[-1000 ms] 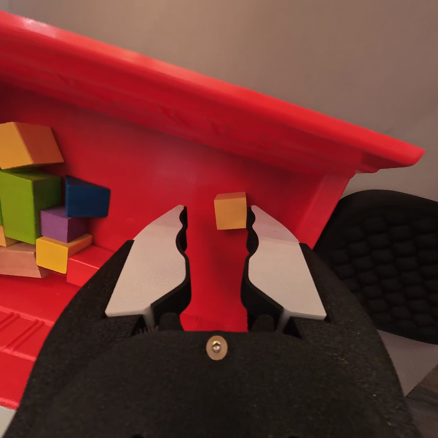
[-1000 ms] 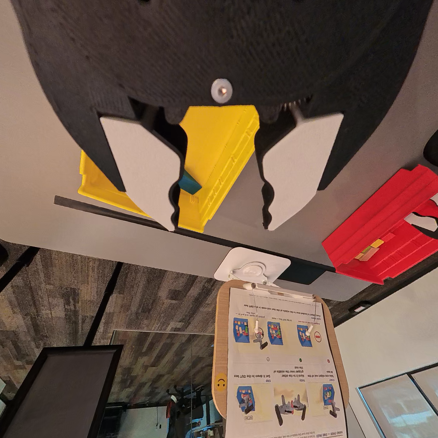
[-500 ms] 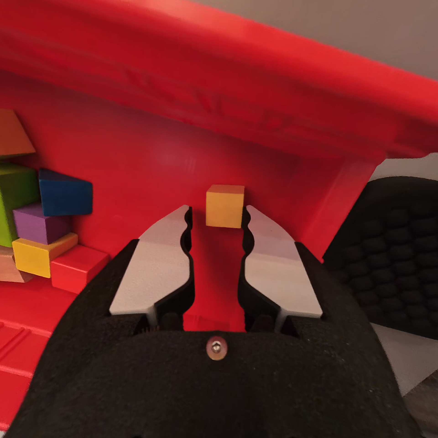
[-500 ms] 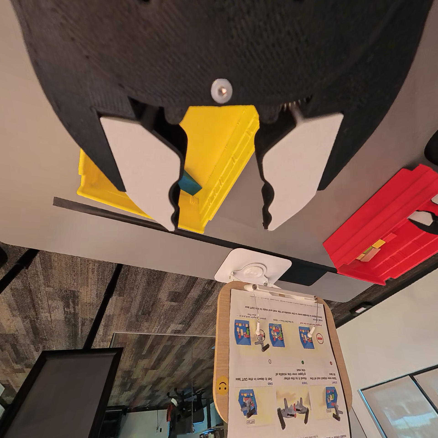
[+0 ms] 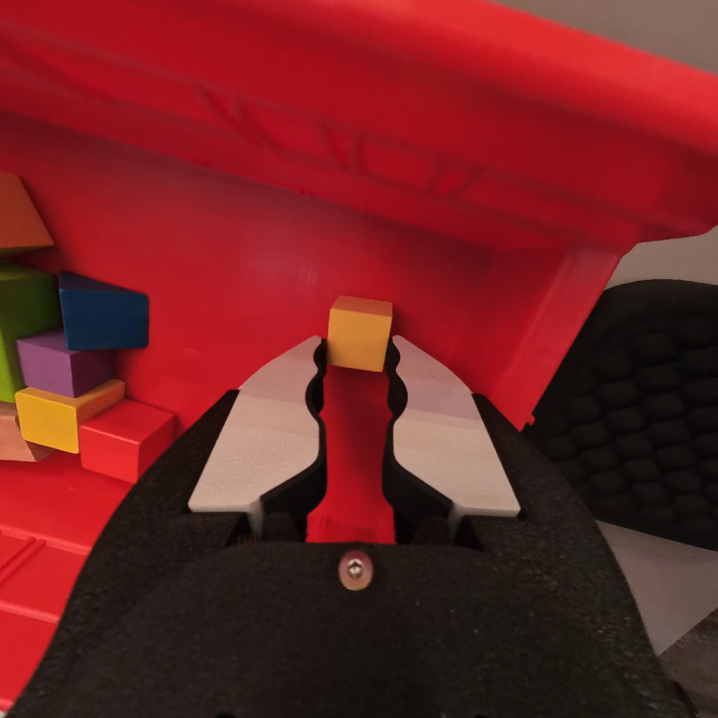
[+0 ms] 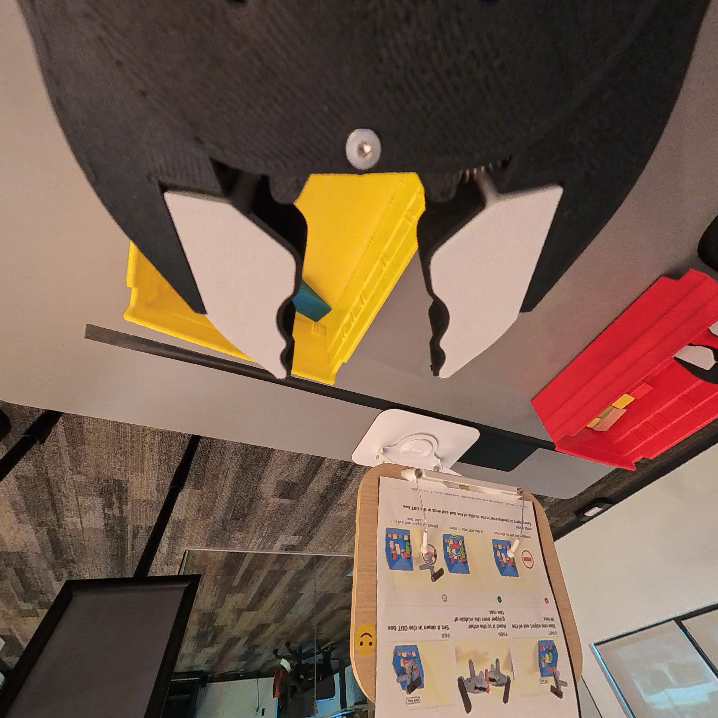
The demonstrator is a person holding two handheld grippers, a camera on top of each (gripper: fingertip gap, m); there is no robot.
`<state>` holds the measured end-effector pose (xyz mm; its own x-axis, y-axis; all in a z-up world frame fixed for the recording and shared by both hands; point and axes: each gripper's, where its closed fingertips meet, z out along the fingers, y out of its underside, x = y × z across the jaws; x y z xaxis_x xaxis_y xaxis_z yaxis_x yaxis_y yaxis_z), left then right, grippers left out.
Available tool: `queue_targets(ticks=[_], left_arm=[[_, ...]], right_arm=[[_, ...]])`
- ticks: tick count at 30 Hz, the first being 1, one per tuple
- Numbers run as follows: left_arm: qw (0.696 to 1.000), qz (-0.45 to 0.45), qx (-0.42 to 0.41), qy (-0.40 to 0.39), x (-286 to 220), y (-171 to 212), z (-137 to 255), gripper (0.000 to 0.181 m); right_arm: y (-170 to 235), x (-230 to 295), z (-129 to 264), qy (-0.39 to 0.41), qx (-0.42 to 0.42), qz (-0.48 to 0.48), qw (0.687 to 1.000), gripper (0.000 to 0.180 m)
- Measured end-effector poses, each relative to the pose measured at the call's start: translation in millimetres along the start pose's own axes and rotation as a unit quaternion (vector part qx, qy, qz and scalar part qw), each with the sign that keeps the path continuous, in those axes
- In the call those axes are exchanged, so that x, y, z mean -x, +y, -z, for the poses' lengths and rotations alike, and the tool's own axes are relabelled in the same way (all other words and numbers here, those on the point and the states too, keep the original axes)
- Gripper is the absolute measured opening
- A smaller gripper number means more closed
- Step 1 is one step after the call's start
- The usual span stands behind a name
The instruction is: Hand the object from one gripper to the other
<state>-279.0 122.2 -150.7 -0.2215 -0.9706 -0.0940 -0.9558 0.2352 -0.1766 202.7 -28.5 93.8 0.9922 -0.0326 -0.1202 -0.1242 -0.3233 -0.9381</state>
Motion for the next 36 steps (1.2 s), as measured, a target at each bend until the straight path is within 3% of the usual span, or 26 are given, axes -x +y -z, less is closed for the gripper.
queue_targets(ticks=[8,11,15,18,21,24,28,36], left_arm=[[0.998,0.007,-0.025,-0.056,15.6,-2.6,29.3,0.028],[0.989,0.017,-0.068,-0.13,32.4,-12.6,73.5,0.028],[0.956,0.051,-0.205,-0.203,38.0,-52.9,149.7,0.028],[0.927,0.082,-0.338,-0.143,20.4,-100.6,192.3,0.028],[0.88,0.101,-0.463,-0.038,-5.3,-152.8,231.7,0.028],[0.84,0.108,-0.528,0.071,-32.4,-193.4,259.3,0.028],[0.805,0.096,-0.555,0.187,-58.9,-233.9,275.8,0.027],[0.746,0.08,-0.567,0.339,-84.2,-275.9,278.1,0.028]], right_arm=[[0.2,-2.6,2.8,0.005,0.0,-0.005,1.0,0.069],[-7.9,2.9,6.9,0.001,-0.018,0.014,1.0,0.068],[-40.9,45.0,12.9,-0.035,-0.108,0.113,0.987,0.068],[-57.8,113.4,14.7,-0.128,-0.185,0.216,0.95,0.071],[-48.3,205.2,29.2,-0.247,-0.29,0.359,0.852,0.06],[-36.0,255.8,28.6,-0.245,-0.335,0.441,0.796,0.056],[-27.6,285.9,25.9,-0.202,-0.363,0.501,0.759,0.054],[-30.6,296.0,32.6,-0.134,-0.381,0.542,0.737,0.05]])
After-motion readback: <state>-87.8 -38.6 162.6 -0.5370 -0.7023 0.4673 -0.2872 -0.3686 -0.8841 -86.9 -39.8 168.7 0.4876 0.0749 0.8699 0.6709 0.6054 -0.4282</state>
